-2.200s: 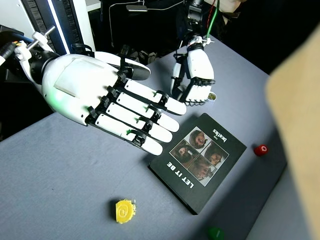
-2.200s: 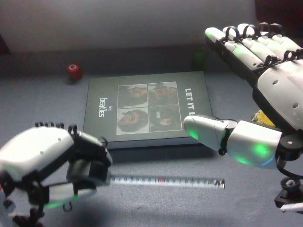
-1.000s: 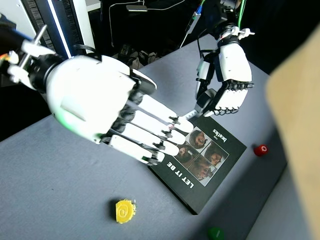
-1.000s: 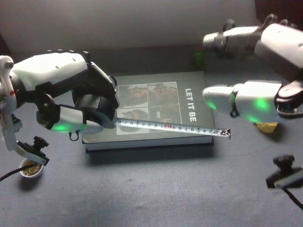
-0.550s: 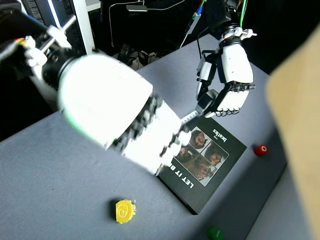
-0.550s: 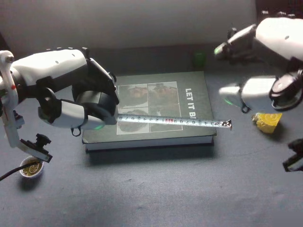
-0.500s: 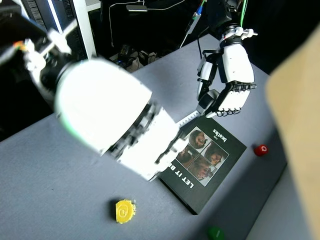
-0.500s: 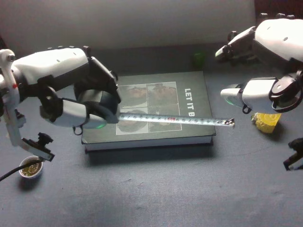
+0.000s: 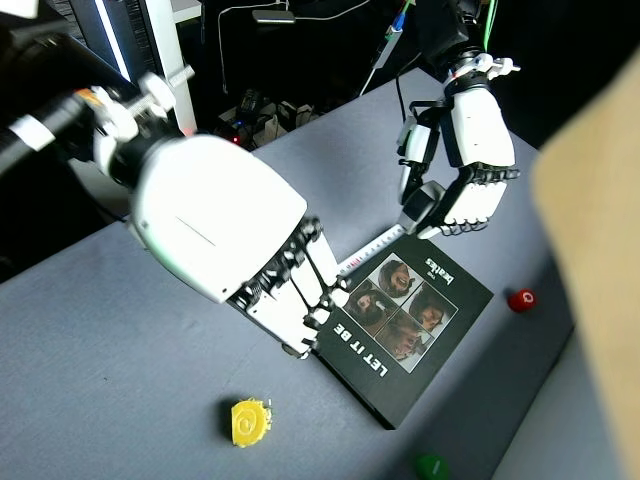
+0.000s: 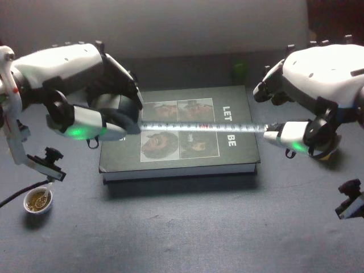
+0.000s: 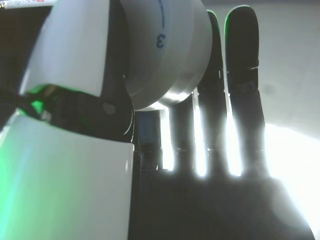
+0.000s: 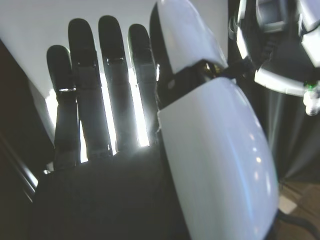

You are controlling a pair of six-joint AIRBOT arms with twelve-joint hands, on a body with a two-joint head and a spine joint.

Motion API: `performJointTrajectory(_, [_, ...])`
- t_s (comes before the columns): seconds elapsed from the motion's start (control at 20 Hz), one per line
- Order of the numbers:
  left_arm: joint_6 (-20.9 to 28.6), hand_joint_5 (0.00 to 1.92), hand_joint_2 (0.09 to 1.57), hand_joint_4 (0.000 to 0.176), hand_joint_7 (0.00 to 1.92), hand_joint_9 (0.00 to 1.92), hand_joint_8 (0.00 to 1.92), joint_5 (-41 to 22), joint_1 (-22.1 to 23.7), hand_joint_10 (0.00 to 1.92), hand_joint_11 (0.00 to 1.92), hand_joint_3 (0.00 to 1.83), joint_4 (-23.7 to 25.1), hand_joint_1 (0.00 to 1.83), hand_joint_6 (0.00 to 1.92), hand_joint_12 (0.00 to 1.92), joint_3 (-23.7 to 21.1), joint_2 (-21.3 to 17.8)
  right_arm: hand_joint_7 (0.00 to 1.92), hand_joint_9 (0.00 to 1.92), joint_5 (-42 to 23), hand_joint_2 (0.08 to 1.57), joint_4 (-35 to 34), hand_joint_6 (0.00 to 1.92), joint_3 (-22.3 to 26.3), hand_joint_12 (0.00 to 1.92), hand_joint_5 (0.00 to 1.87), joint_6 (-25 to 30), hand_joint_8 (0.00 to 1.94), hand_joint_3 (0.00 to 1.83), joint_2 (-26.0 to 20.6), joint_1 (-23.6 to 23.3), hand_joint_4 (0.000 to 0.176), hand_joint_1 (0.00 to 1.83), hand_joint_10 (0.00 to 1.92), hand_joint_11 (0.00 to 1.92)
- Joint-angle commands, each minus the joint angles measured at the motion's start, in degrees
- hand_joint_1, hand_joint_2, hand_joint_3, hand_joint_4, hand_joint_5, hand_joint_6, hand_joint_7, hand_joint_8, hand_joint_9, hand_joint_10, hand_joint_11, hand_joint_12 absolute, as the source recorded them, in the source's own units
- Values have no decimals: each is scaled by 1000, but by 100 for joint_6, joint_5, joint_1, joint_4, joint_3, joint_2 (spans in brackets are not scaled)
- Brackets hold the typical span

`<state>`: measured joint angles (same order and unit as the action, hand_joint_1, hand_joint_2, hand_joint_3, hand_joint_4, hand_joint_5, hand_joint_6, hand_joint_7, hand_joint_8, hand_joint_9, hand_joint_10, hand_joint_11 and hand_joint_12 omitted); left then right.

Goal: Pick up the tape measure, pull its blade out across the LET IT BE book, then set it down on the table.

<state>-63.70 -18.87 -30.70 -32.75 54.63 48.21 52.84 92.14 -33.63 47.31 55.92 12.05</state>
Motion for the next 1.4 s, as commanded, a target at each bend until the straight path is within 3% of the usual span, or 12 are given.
performJointTrajectory(0.0, [1, 1057, 1081, 0, 1089, 899, 892, -565, 88, 1178, 775, 0, 18, 1383, 701, 1064, 29, -11, 842, 795, 268, 1102, 481, 23, -36, 1132, 733, 62, 22, 0, 6, 11, 0, 1020, 34, 286])
performJointTrajectory(0.3, [1, 1072, 1082, 0, 1078, 895, 902, -592, 135, 1196, 754, 0, 35, 1383, 676, 1102, 26, 7, 847, 795, 322, 1102, 1455, 19, -231, 1144, 737, 585, 16, 0, 191, 430, 0, 1025, 29, 310])
performJointTrajectory(0.85, [1, 1081, 1081, 0, 1079, 892, 899, -544, 299, 1201, 759, 0, 75, 1383, 661, 1109, 103, 14, 858, 798, 424, 1104, 1454, 19, -679, 1144, 755, 624, 14, 0, 617, 572, 0, 1033, 24, 303])
performJointTrajectory(1.35, [1, 1072, 1085, 0, 1078, 881, 906, -520, 303, 1217, 738, 0, 119, 1382, 668, 1148, 105, 28, 863, 801, 267, 1105, 1659, 11, -799, 1144, 753, 613, 9, 0, 650, 347, 0, 1037, 20, 304])
